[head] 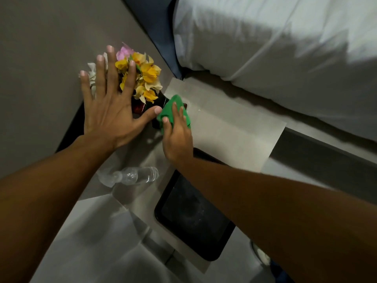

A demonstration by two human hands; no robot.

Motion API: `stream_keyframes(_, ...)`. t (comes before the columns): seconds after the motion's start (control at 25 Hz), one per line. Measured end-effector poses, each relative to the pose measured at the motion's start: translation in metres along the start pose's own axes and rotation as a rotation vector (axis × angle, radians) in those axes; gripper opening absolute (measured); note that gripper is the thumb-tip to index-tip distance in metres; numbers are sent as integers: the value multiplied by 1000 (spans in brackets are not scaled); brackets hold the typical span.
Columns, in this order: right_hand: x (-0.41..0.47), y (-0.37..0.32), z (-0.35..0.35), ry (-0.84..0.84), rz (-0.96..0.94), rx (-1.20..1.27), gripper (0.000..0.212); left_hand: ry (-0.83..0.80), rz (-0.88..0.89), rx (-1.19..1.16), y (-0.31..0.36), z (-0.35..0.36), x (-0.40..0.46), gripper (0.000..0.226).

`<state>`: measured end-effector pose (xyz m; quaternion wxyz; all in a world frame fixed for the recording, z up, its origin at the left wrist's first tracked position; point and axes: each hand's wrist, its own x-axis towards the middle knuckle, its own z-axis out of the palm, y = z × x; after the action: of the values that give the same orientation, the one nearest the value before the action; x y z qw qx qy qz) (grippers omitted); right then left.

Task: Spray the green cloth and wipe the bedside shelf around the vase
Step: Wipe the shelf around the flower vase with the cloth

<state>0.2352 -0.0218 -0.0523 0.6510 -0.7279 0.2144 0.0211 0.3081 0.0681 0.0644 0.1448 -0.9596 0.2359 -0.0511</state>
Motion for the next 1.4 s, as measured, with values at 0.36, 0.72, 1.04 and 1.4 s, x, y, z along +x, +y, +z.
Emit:
stream_keyframes(0.36, 35, -27, -2, 85, 14, 115, 51, -22, 21, -17, -2, 1, 0, 102)
stream_keyframes(0.72, -7, 0, 14, 5, 25, 142, 52, -10, -22, -66, 2, 4, 0, 102)
stream_keyframes(1.04, -21, 11, 13, -21, -80, 103, 52, 3, -22, -70, 2, 3, 0, 103)
stream_keyframes(1.4, 7, 6, 15, 57, -58, 120, 53, 21, -37, -64, 3, 8, 2, 106)
